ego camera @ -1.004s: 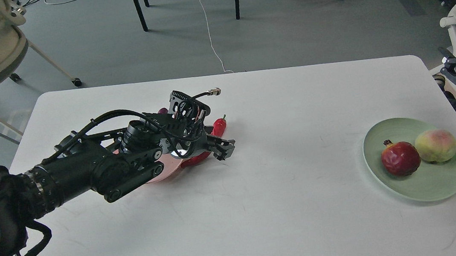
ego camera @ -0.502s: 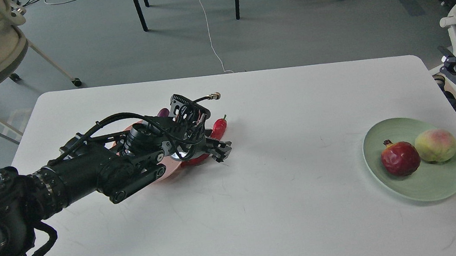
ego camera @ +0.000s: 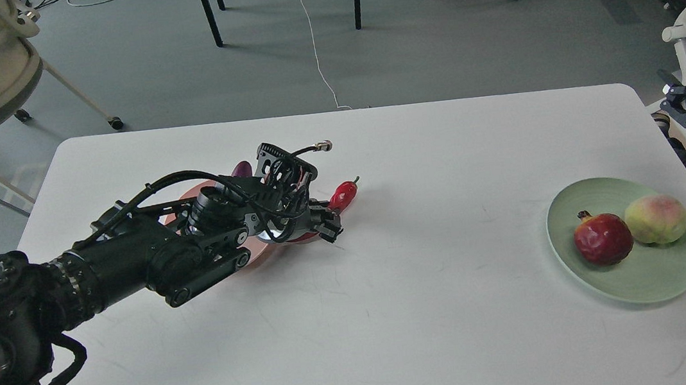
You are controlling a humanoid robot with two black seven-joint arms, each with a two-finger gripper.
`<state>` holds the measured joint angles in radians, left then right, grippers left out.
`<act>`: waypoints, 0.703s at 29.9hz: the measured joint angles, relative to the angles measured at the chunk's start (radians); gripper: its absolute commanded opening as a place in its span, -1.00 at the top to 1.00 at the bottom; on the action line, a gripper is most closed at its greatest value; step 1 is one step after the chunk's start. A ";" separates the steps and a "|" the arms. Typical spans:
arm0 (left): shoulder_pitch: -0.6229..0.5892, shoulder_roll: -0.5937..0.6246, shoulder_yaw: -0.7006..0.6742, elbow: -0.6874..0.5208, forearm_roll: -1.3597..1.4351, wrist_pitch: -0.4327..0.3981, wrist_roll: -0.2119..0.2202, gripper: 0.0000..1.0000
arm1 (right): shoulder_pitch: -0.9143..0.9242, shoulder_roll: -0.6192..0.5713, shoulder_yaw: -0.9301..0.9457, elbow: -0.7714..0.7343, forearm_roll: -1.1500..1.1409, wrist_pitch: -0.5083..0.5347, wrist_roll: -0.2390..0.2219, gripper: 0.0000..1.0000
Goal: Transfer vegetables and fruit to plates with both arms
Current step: 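Lower the left gripper and grasp the red chili pepper, then place the chili pepper on the pink plate beside the eggplant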
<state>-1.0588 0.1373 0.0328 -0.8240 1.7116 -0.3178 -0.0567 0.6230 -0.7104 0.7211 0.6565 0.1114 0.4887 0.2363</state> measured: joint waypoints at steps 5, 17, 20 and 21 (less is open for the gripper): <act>-0.063 0.093 -0.023 -0.178 -0.033 -0.005 0.014 0.80 | 0.000 -0.003 0.003 -0.001 -0.001 0.000 0.000 -0.98; -0.113 0.387 -0.042 -0.373 -0.156 -0.122 0.071 0.78 | 0.001 0.004 0.005 0.000 -0.001 0.000 0.000 -0.98; -0.088 0.429 -0.033 -0.374 -0.156 -0.125 0.070 0.68 | 0.001 0.006 0.005 0.000 -0.001 0.000 0.000 -0.98; -0.074 0.438 -0.032 -0.374 -0.156 -0.125 0.069 0.67 | 0.001 0.007 0.005 0.000 -0.001 0.000 0.000 -0.98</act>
<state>-1.1331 0.5751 0.0006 -1.1977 1.5556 -0.4424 0.0124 0.6245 -0.7032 0.7257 0.6568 0.1104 0.4887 0.2363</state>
